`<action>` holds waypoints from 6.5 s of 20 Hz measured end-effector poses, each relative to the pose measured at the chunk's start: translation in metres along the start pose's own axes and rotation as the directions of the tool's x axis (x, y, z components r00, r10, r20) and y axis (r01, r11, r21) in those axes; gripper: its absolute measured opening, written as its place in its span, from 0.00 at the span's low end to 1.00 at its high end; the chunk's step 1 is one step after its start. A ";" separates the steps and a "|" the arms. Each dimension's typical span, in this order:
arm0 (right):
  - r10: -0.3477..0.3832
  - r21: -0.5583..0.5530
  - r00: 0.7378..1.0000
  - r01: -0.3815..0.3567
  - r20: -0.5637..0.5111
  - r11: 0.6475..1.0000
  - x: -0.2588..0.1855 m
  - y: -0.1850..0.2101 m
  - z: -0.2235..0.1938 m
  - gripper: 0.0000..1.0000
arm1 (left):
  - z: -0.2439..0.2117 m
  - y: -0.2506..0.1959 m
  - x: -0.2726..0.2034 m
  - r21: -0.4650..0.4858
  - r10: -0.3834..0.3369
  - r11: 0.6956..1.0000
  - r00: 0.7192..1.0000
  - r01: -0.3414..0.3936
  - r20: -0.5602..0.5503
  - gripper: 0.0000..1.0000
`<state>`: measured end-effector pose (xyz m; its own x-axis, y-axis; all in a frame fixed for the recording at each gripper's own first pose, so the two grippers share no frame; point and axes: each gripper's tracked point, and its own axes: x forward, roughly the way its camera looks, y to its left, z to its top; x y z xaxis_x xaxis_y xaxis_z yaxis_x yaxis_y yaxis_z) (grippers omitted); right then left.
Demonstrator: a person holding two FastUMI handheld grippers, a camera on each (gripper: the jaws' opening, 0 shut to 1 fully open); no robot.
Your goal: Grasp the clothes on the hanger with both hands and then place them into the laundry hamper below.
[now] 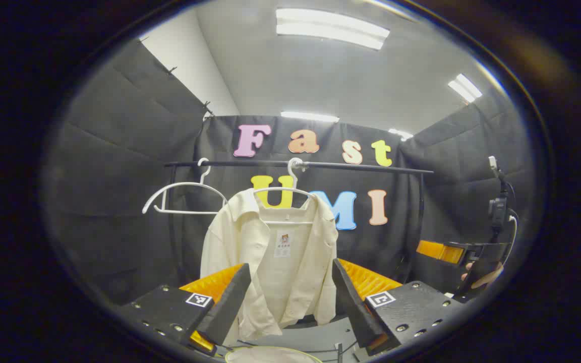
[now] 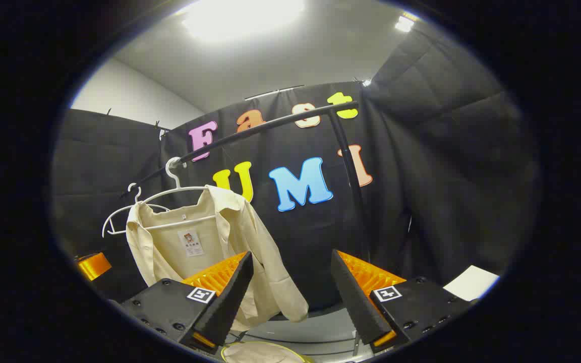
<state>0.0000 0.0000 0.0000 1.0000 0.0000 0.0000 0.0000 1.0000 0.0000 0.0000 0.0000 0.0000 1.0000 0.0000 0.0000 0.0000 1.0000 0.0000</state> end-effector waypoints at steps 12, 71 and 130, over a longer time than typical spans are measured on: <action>0.050 -0.158 0.997 -0.060 -0.067 0.986 -0.005 0.006 -0.026 0.98 | -0.027 0.006 -0.003 0.004 0.034 0.999 0.997 -0.034 -0.068 0.94; 0.443 -0.104 0.843 -0.492 -0.307 0.864 0.195 0.051 -0.088 0.98 | -0.045 0.122 0.186 0.230 0.645 0.755 0.757 -0.614 -0.099 0.08; 0.153 -0.392 0.954 -0.041 0.259 0.919 0.314 0.104 0.069 0.05 | 0.032 0.212 0.177 0.002 0.342 0.940 0.938 -0.342 -0.056 0.01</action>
<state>0.3140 0.1044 0.0693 0.9537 0.1527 0.2591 -0.0405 0.9189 -0.3923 0.1766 0.2118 0.0319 0.9381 0.3418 -0.0557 -0.3422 0.9396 0.0020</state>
